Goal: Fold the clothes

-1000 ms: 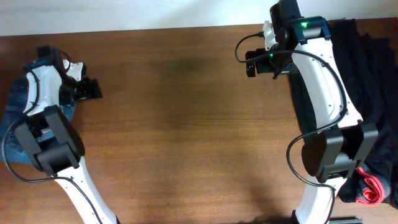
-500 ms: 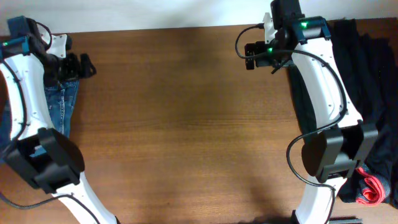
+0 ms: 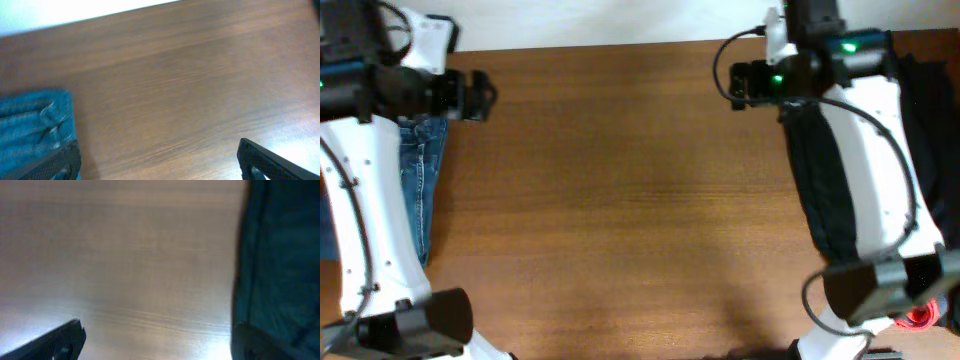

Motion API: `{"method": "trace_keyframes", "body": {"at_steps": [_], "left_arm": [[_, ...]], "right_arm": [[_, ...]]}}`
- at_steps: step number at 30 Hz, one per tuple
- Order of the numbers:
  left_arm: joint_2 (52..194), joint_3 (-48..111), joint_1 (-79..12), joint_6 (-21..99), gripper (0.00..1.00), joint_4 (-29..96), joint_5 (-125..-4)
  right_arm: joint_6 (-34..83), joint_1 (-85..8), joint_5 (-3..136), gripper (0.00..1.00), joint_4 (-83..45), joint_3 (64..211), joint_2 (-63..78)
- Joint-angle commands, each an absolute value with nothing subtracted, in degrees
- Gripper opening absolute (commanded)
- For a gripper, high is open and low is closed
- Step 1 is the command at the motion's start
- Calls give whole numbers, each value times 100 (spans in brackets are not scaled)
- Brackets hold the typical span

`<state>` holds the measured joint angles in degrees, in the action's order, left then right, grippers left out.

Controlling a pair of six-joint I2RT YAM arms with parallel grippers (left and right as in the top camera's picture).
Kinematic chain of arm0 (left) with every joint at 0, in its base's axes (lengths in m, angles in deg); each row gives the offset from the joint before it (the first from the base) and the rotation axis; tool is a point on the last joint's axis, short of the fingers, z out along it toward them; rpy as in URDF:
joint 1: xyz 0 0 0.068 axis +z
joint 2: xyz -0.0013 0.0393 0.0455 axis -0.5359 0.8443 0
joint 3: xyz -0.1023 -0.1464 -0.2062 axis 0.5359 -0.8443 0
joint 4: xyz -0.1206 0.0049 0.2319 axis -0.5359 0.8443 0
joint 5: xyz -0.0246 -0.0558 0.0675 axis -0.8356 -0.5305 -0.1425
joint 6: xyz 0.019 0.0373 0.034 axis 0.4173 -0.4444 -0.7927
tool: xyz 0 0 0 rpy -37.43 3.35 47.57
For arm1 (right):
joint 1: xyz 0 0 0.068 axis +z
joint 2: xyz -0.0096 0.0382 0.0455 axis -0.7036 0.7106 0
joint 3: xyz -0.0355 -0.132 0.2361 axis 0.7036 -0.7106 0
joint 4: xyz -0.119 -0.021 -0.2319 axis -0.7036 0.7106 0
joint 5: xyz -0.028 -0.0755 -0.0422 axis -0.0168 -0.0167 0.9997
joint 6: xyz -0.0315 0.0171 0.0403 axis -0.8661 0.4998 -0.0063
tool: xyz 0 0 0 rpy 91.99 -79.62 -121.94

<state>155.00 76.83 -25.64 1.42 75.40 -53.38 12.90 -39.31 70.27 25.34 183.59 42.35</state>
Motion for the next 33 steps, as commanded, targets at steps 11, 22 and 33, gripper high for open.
{"method": "trace_keyframes", "body": {"at_steps": [11,22,33], "left_arm": [[15504,7465,-3543,789,99,8016,-4300],[14665,5893,-3554,1193,99,7933,-4296],[11091,1681,-3552,872,99,5400,-4292]], "right_arm": [[1247,-5078,6953,99,4564,18278,3553],[1225,-5074,7014,99,3338,15528,1088],[1251,-5074,6429,99,1303,12090,-1306]]}}
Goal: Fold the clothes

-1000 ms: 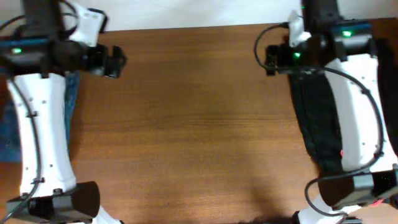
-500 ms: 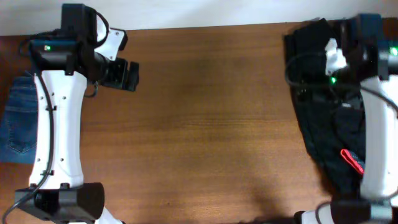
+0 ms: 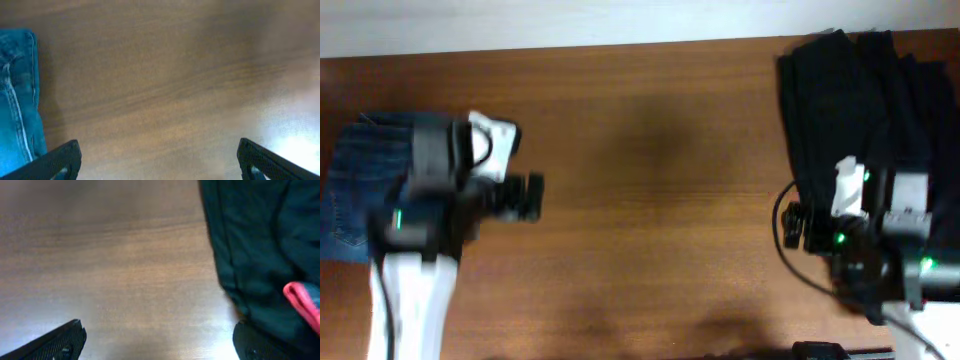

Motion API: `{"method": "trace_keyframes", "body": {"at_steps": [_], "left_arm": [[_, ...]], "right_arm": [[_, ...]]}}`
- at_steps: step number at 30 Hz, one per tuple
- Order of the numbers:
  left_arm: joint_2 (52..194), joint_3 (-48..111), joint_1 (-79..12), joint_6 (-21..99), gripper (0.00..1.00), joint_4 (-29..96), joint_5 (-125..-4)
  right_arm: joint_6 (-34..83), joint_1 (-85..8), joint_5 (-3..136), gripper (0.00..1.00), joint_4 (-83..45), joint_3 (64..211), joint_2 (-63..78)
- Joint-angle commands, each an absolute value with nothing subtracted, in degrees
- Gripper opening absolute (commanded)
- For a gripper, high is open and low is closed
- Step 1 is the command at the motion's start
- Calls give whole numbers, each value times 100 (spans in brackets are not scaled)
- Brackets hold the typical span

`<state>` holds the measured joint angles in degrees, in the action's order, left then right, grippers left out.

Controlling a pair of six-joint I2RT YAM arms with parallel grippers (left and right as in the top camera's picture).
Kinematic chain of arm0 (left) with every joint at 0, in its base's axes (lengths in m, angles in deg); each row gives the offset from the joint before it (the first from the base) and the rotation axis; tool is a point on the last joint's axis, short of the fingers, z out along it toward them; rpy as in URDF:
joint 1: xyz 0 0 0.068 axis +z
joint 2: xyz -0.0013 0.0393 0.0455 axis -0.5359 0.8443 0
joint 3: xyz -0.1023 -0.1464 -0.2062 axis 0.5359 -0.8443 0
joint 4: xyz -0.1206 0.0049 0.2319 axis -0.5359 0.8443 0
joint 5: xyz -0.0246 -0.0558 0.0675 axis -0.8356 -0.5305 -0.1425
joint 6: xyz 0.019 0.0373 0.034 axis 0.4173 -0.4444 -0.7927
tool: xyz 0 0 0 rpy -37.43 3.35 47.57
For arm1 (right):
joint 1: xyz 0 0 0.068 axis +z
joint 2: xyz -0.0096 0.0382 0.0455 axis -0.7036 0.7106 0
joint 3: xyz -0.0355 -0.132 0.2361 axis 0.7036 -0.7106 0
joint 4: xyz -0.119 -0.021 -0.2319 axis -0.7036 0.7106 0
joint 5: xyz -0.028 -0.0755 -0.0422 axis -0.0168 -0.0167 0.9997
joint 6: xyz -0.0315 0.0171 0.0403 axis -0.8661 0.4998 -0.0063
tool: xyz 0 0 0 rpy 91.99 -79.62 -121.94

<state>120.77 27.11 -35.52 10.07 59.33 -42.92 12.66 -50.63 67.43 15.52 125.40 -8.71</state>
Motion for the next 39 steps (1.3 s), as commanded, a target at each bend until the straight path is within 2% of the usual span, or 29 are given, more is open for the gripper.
{"method": "trace_keyframes", "body": {"at_steps": [1,5,9,27,32,39], "left_arm": [[10927,1484,-3552,870,99,5289,-4285],[10084,309,-3552,870,100,4580,-4104],[9963,-268,-3552,870,99,4449,-4101],[10774,-393,-3552,870,99,4473,-4099],[10860,-391,-3552,870,99,4471,-4101],[10868,-391,-3552,870,99,4473,-4101]], "right_arm": [[1321,-5074,6435,99,1231,11957,-1428],[1395,-5074,6437,99,1192,11793,-1524],[1395,-5074,6437,99,1192,11793,-1378],[1395,-5069,6437,99,1185,11793,329],[1395,-5069,6439,99,1187,11793,-34],[1395,-5069,6437,98,1189,11793,-1682]]}}
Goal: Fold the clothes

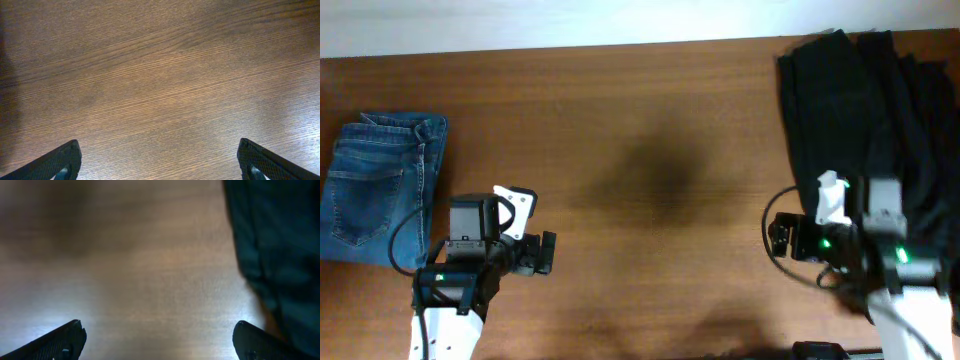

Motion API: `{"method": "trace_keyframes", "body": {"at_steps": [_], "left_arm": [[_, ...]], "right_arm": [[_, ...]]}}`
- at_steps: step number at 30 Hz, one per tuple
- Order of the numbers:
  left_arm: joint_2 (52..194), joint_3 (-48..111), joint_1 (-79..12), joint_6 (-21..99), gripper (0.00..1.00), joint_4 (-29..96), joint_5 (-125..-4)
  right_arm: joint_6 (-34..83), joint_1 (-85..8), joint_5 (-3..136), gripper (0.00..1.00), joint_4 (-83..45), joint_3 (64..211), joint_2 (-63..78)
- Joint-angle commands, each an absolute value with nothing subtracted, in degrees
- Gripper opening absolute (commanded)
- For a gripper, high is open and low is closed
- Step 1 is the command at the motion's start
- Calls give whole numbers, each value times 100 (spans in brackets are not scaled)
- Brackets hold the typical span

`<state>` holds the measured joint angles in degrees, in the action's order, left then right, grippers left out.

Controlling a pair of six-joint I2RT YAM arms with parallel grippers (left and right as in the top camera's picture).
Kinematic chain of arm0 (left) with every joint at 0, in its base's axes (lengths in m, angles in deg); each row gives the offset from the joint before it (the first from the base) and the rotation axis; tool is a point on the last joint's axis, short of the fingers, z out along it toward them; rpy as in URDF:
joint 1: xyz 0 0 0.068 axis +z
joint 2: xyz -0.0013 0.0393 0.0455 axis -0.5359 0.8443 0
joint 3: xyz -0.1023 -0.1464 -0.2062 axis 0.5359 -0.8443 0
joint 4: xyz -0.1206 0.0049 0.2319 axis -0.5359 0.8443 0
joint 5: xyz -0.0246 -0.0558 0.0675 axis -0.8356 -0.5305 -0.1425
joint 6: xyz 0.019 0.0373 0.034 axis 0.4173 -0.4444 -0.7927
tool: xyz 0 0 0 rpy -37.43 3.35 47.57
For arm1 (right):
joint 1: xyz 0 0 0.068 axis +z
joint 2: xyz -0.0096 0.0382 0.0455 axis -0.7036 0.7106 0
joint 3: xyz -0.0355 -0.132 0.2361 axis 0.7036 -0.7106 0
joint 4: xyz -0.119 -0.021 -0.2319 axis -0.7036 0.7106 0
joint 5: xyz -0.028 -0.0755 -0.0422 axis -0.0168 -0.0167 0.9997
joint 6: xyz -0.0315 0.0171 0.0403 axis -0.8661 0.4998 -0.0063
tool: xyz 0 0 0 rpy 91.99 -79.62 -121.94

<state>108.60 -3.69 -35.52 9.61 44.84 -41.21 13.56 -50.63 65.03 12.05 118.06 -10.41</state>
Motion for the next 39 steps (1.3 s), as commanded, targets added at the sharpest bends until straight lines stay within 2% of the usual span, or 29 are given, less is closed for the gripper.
{"method": "trace_keyframes", "body": {"at_steps": [1,16,27,33,39], "left_arm": [[10868,-391,-3552,870,99,4473,-4101],[10868,-391,-3552,870,99,4473,-4101],[10868,-391,-3552,870,99,4473,-4101],[10868,-391,-3552,870,99,4473,-4101],[10868,-393,-3552,870,99,4471,-4101]], "right_arm": [[1395,-5069,6437,99,1189,11793,-1868],[1389,-5067,6483,99,1122,11528,-4396],[1378,-4728,6481,99,-1549,9037,-6302],[1376,-4724,6485,99,-2719,8243,-6320],[1297,-4726,6632,99,-4511,7268,-6320]]}}
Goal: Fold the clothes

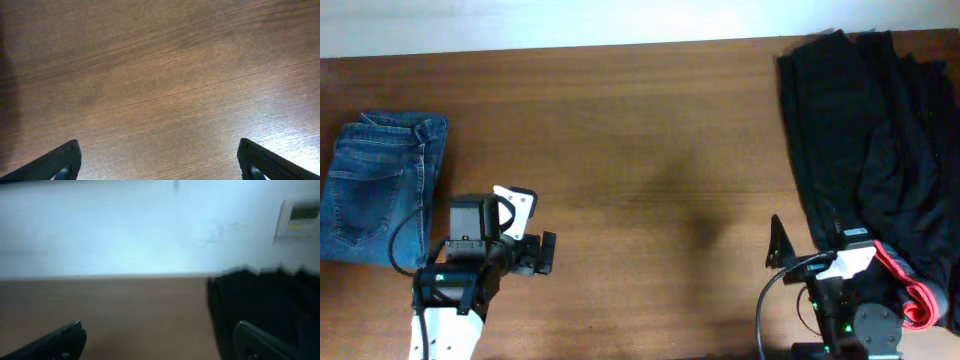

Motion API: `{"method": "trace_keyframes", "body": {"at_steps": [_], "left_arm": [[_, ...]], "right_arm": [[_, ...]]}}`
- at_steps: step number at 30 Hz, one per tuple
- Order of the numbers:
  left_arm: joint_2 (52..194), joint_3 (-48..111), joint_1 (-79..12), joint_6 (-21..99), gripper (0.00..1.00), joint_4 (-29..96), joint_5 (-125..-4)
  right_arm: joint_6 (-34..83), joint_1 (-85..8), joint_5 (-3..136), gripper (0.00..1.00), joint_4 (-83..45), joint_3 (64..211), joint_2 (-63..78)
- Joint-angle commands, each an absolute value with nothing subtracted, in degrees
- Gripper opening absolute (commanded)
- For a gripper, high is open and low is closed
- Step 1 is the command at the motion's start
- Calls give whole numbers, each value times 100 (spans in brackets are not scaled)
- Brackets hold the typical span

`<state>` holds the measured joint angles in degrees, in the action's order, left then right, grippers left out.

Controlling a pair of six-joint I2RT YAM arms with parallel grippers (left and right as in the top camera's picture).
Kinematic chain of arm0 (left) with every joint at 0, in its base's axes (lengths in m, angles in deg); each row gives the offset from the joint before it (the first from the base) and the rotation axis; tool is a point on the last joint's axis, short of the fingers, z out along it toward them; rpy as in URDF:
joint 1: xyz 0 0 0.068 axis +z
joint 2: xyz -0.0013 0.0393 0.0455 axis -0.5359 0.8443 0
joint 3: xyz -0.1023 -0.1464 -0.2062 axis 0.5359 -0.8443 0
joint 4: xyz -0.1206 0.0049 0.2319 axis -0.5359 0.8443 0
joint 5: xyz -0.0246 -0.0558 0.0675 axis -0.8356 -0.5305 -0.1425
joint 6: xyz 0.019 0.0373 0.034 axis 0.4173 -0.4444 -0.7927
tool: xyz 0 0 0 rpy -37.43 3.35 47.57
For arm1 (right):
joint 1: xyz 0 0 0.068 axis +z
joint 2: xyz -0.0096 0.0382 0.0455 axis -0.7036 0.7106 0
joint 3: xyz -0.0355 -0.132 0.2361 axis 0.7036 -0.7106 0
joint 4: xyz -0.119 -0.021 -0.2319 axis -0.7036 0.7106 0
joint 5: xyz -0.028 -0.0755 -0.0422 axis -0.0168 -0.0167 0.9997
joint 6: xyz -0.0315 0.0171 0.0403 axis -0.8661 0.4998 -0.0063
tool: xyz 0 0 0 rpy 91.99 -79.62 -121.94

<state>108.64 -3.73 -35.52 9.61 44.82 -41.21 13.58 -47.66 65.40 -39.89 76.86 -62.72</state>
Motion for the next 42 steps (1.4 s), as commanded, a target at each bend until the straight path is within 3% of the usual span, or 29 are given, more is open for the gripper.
{"method": "trace_keyframes", "body": {"at_steps": [1,5,12,42], "left_arm": [[10868,-391,-3552,870,99,4471,-4101],[10868,-391,-3552,870,99,4471,-4099],[10868,-393,-3552,870,99,4471,-4099],[10868,-391,-3552,870,99,4471,-4101]], "right_arm": [[1220,-4724,6627,98,-4716,7157,-6322],[818,-4726,6630,99,-5741,6471,-6322],[523,-4735,6627,99,-4784,6383,-6322],[521,-4735,6632,99,-4802,6383,-6322]]}}
